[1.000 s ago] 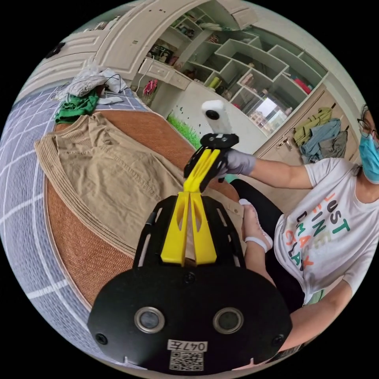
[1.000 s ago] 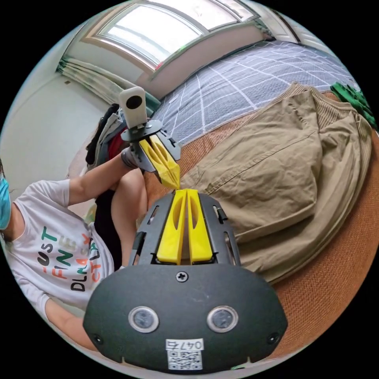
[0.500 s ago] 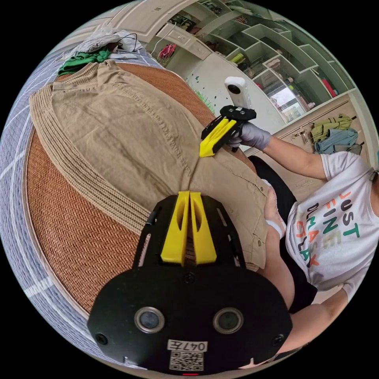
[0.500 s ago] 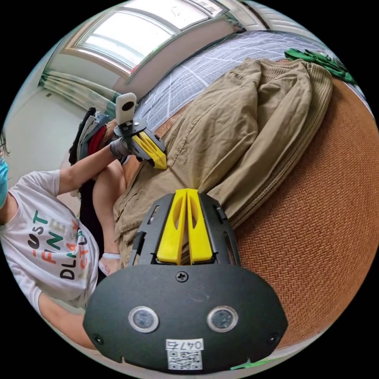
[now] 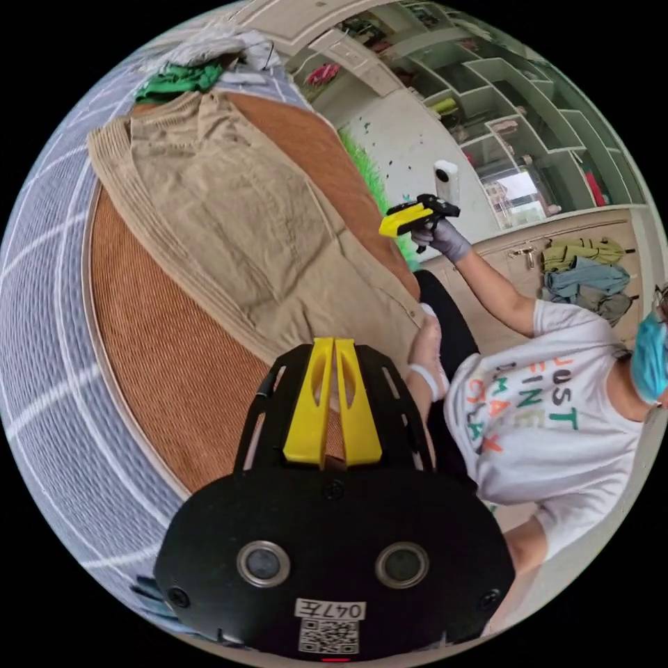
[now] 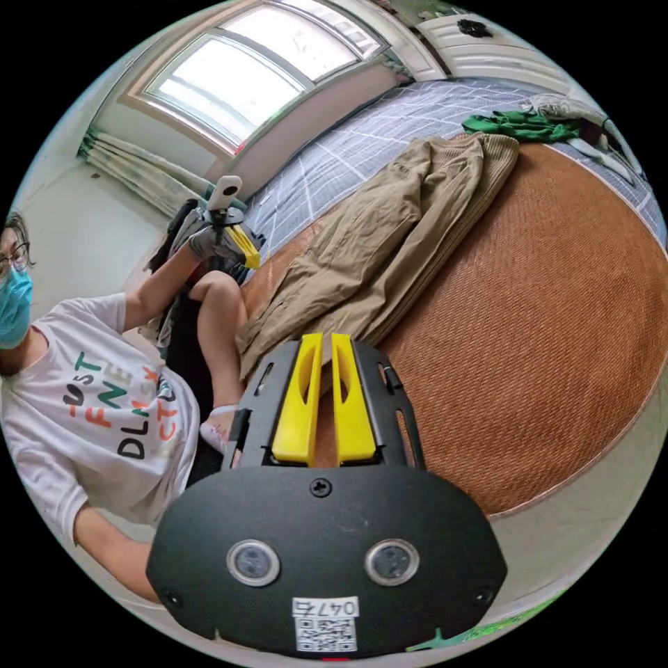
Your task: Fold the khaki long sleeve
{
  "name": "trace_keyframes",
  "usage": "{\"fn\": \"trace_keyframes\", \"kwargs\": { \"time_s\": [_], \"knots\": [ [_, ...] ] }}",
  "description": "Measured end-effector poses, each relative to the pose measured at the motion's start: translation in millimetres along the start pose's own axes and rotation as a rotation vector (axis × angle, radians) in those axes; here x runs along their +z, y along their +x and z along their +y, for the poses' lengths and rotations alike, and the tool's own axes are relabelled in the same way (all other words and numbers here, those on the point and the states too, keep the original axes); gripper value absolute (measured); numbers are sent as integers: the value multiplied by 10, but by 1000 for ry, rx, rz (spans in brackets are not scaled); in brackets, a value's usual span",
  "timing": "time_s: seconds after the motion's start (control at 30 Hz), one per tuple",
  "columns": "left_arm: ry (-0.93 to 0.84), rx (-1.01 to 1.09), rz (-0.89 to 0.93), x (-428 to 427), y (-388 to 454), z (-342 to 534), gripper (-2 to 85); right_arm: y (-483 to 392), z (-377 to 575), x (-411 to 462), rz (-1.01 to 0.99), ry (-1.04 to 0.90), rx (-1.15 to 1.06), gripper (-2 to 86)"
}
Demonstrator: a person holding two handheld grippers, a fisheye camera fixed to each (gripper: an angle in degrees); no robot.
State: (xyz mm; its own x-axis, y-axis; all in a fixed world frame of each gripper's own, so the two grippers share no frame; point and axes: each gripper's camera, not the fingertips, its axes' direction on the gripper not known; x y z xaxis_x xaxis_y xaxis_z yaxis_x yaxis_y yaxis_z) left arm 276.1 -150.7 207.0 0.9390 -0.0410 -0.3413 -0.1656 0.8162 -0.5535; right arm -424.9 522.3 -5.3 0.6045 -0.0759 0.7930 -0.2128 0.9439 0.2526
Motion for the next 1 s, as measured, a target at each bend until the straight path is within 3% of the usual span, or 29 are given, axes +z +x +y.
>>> {"fn": "trace_keyframes", "kwargs": {
  "time_s": [0.2,0.33,0.6,0.7,0.87,1.0],
  "knots": [
    [-206,-196,99,678,-237,-77,20,33,672,695,-210,-120,52,70],
    [-321,-324,122,1105,-507,-194,53,102,804,911,-205,-103,72,68],
    [-353,-338,161,1311,-654,-343,78,407,1159,992,-258,-19,145,62],
    [-327,-290,265,1395,-638,-404,67,492,1310,1039,-286,3,168,62],
    [-422,-309,250,1698,-798,-413,73,535,1398,1236,-321,-14,166,55],
    [-384,-236,320,1692,-833,-315,34,556,1486,1243,-344,10,143,13]
  ]
}}
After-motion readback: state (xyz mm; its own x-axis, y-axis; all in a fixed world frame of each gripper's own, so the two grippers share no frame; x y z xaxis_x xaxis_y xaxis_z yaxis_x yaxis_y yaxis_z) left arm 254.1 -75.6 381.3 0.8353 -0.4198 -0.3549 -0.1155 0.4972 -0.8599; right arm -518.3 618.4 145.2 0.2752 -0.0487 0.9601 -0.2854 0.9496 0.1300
